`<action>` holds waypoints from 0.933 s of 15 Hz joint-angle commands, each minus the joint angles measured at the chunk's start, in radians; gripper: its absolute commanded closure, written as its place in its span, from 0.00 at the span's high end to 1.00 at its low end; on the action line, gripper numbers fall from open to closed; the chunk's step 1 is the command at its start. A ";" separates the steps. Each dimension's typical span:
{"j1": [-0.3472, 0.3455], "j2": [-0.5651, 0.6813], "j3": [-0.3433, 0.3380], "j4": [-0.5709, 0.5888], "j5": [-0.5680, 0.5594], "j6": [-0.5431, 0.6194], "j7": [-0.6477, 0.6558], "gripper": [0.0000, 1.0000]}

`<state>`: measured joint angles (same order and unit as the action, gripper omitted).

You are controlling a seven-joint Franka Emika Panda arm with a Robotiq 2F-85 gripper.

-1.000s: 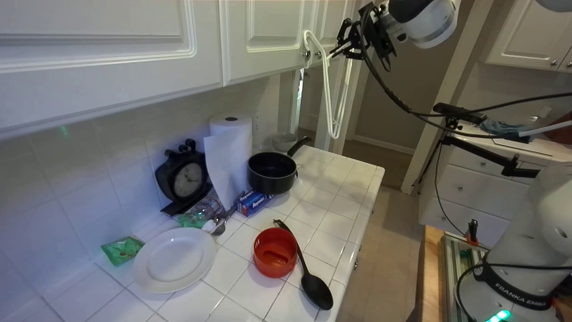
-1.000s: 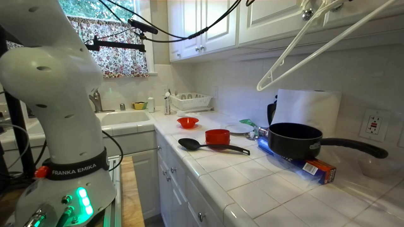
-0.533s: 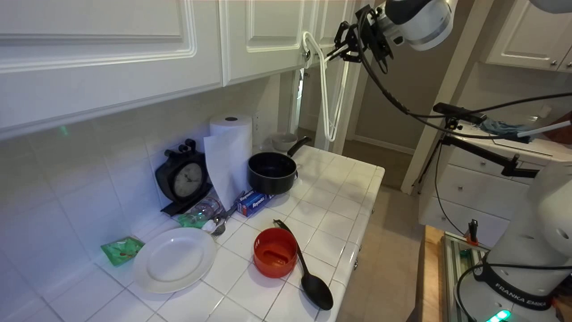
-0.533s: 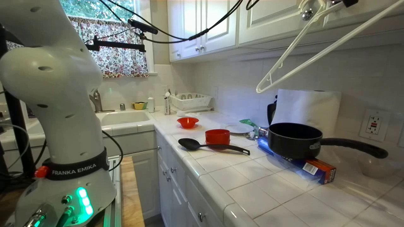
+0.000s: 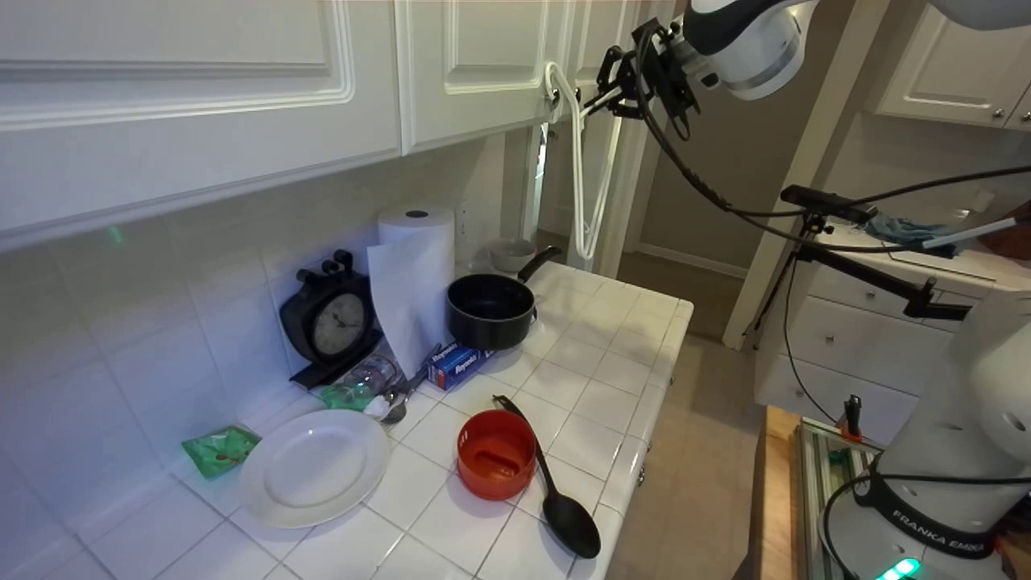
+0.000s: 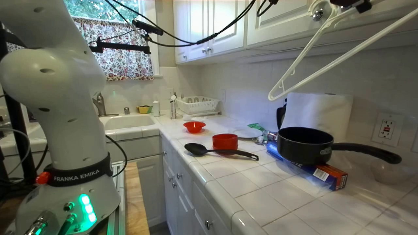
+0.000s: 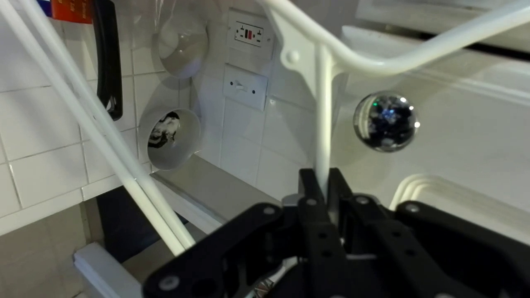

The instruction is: Put the hangers on the top right knob of the cabinet

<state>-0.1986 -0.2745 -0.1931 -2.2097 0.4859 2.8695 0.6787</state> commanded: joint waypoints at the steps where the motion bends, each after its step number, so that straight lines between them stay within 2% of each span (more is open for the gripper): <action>1: -0.013 0.027 0.027 -0.006 0.006 0.087 0.048 0.04; 5: -0.020 0.043 0.051 -0.022 -0.007 0.142 0.097 0.04; 10: -0.029 0.052 0.065 -0.027 -0.019 0.147 0.125 0.04; 14: -0.062 0.063 0.089 -0.033 -0.053 0.144 0.157 0.04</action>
<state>-0.2245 -0.2259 -0.1371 -2.2391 0.4770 2.9876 0.7714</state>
